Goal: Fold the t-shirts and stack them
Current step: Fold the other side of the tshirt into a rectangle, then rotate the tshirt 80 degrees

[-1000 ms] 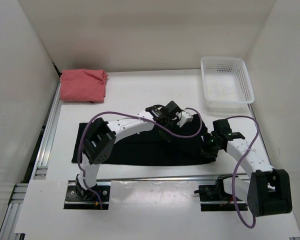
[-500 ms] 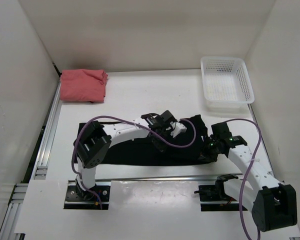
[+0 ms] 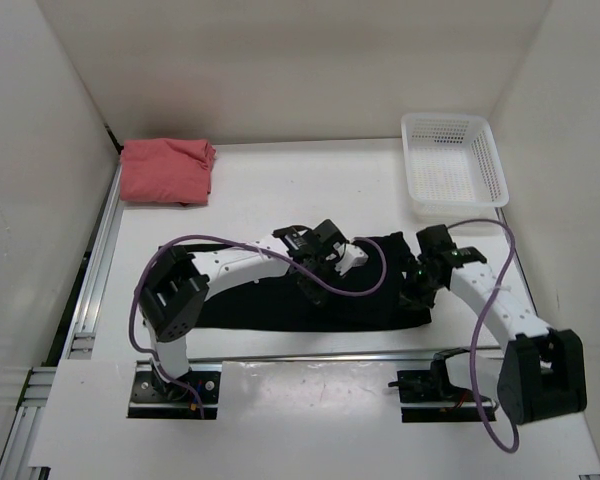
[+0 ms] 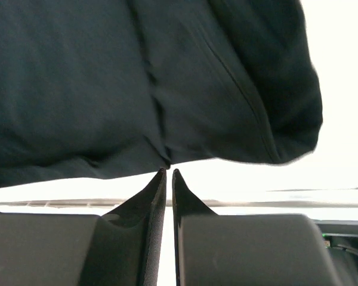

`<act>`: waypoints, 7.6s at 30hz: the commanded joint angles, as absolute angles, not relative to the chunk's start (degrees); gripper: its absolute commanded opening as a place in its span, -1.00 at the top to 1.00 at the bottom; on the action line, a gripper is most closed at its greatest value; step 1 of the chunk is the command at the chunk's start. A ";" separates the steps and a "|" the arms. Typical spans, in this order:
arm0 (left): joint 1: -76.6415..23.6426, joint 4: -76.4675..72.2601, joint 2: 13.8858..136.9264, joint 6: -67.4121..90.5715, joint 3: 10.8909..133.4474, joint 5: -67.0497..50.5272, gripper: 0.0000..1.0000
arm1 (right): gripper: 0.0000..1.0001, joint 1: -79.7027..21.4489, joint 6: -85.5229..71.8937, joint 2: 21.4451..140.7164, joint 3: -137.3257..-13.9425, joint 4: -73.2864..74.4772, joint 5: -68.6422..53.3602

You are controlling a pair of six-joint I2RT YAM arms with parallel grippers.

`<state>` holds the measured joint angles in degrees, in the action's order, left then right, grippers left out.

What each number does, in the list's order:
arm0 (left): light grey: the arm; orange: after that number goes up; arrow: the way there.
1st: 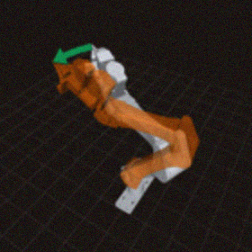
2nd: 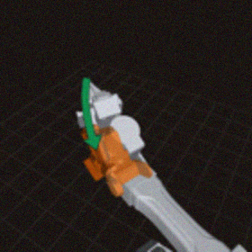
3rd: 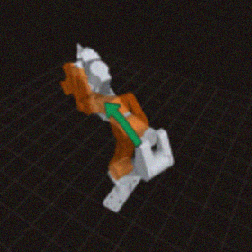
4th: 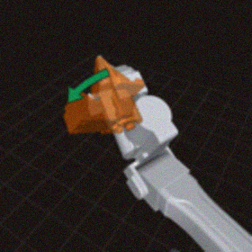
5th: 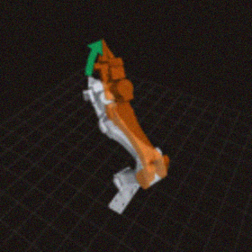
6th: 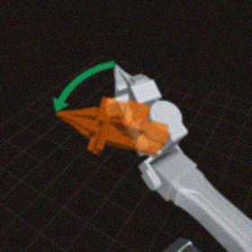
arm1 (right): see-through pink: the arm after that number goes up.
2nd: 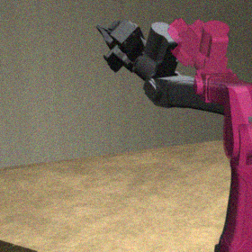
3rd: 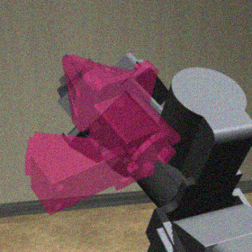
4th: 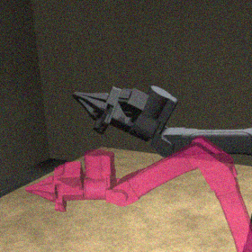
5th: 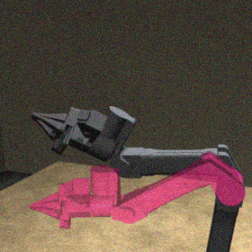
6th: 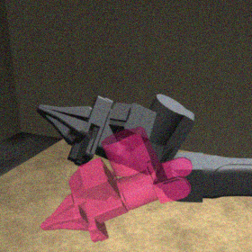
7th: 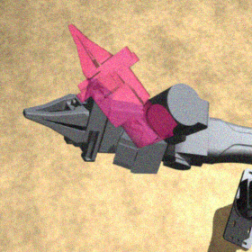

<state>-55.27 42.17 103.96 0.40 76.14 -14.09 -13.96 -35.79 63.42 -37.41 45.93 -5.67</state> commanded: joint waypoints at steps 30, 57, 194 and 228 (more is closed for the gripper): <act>-53.88 41.22 107.40 0.00 78.93 -14.59 0.79 | 0.00 -22.85 -30.77 69.96 -34.10 32.61 -7.56; -49.94 41.74 106.52 0.00 83.13 -13.54 0.79 | 1.00 -21.19 -30.42 72.04 -43.75 33.57 -4.67; 29.88 50.97 51.77 0.00 53.69 -1.41 -0.93 | -0.28 -81.56 -106.24 117.41 -100.29 42.20 32.38; 31.03 51.68 52.12 0.00 54.32 -2.55 -0.95 | 0.99 -77.26 -116.67 122.70 -82.97 25.93 15.29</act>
